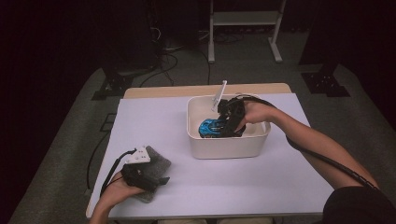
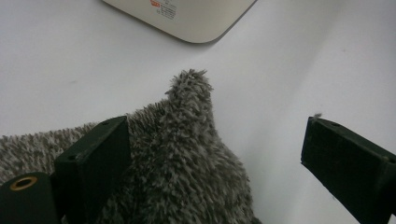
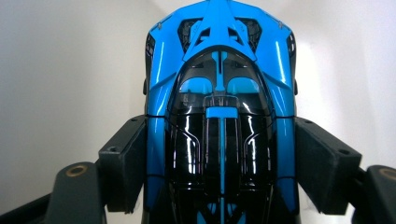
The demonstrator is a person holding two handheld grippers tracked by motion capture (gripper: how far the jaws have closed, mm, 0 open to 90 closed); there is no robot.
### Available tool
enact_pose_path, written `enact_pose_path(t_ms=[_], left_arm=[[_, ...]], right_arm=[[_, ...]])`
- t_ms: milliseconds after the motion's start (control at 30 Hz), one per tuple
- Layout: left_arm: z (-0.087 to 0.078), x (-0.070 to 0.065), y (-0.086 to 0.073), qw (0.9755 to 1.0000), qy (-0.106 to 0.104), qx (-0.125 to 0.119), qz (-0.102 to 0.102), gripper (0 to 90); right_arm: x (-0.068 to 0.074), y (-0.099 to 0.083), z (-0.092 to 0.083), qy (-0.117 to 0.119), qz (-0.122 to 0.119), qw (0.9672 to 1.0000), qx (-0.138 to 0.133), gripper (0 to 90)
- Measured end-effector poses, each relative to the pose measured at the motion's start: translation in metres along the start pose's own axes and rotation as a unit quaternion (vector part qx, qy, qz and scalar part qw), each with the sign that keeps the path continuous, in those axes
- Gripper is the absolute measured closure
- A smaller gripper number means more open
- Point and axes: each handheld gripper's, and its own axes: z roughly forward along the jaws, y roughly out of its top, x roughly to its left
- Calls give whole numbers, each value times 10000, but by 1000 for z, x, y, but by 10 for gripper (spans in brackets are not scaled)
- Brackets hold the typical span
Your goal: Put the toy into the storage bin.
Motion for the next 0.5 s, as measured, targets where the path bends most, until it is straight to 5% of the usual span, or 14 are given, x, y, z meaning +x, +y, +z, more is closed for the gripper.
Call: enact_pose_path(t_ms=[500], left_arm=[[-2,0,-2,10000,26,-36,-23,76]], right_arm=[[-5,2,16,186,25,9997,160,252]])
